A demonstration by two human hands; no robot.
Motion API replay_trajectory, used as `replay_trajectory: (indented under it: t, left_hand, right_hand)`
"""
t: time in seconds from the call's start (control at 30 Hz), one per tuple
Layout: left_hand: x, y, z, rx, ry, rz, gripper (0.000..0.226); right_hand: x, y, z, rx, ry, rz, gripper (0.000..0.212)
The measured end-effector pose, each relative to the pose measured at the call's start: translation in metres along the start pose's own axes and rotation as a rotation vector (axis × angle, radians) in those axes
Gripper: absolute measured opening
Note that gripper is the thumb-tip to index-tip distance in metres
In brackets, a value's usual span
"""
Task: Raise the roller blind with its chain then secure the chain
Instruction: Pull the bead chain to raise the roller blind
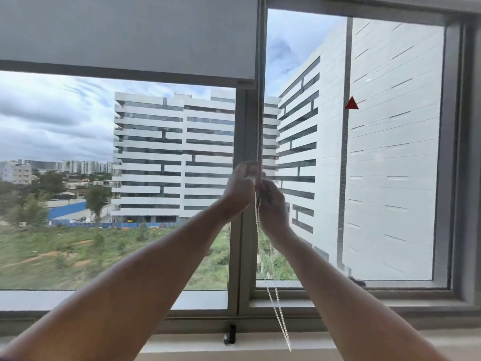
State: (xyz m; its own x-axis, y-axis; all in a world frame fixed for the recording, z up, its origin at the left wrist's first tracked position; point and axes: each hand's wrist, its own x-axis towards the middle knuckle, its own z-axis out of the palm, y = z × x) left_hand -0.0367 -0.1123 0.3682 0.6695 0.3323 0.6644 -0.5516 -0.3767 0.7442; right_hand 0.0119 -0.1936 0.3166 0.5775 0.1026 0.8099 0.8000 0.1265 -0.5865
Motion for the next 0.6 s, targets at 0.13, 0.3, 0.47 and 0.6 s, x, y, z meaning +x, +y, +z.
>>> replay_trajectory:
  t: [0.13, 0.3, 0.47, 0.6]
  left_hand:
    - [0.023, 0.032, 0.013, -0.062, -0.004, -0.021, 0.034]
    - [0.025, 0.03, 0.022, -0.063, 0.09, 0.032, 0.041]
    - [0.005, -0.002, 0.031, -0.043, 0.102, 0.091, 0.049]
    - [-0.008, -0.024, 0.032, -0.009, 0.111, 0.097, 0.045]
  right_hand:
    - [-0.021, 0.016, 0.003, 0.045, -0.059, 0.016, 0.027]
    - [-0.037, 0.032, 0.0, 0.108, -0.109, 0.035, 0.031]
    - [-0.041, 0.048, -0.017, 0.065, -0.252, 0.138, 0.033]
    - [-0.031, 0.044, -0.035, 0.183, -0.257, 0.301, 0.032]
